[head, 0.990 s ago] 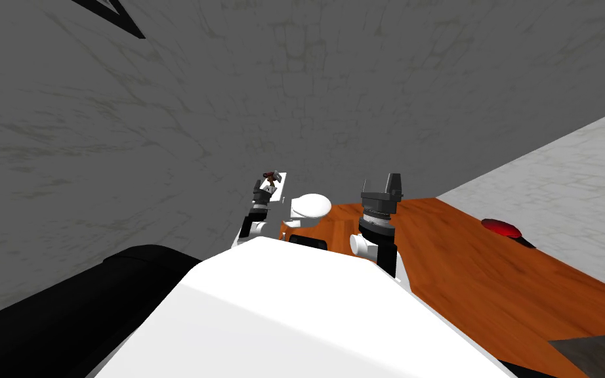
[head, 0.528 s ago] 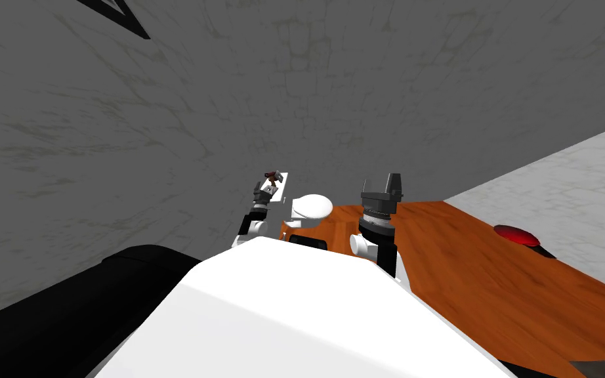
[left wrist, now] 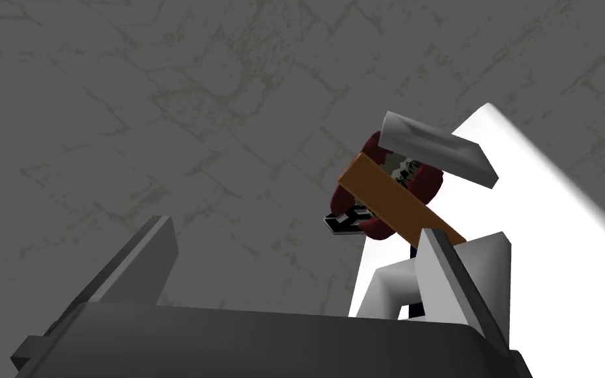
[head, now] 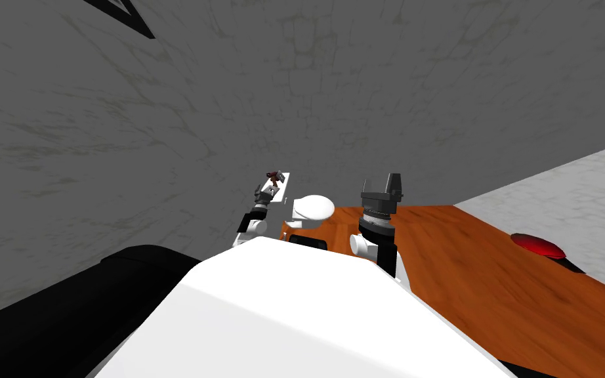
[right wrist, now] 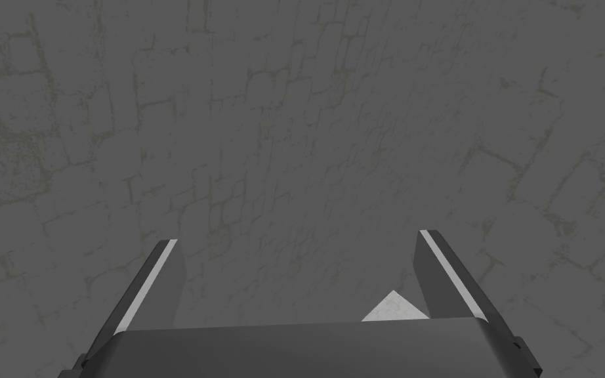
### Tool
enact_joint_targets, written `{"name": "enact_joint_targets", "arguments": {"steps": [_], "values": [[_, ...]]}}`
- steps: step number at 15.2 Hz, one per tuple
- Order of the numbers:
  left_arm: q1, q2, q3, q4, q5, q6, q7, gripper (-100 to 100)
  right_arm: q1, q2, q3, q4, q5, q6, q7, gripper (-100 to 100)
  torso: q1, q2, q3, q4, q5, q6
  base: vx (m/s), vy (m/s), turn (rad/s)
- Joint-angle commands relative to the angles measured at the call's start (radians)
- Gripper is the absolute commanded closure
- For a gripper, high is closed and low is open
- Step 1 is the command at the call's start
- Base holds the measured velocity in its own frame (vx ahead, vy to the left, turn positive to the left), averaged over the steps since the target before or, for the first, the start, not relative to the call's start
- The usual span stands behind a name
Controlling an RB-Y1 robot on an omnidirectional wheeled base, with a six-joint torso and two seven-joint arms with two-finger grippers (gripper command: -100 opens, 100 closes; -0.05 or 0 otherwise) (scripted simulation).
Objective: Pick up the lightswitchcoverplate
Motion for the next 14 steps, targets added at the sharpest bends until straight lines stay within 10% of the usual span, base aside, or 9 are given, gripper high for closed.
{"name": "enact_joint_targets", "arguments": {"steps": [1, 14], "values": [[-0.009, 0.004, 0.012, 0.015, 0.050, 0.040, 0.037, -100, 0.000, 0.000, 0.000, 0.000, 0.000, 0.000, 0.000, 0, 0.000, 0.000, 0.000, 0.000, 0.000, 0.000, 0.023, -0.003, 0.066], [-0.041, 0.016, 0.052, 0.075, 0.317, 0.175, 0.166, -100, 0.000, 0.000, 0.000, 0.000, 0.000, 0.000, 0.000, 0, 0.000, 0.000, 0.000, 0.000, 0.000, 0.000, 0.026, -0.001, 0.068]]}}
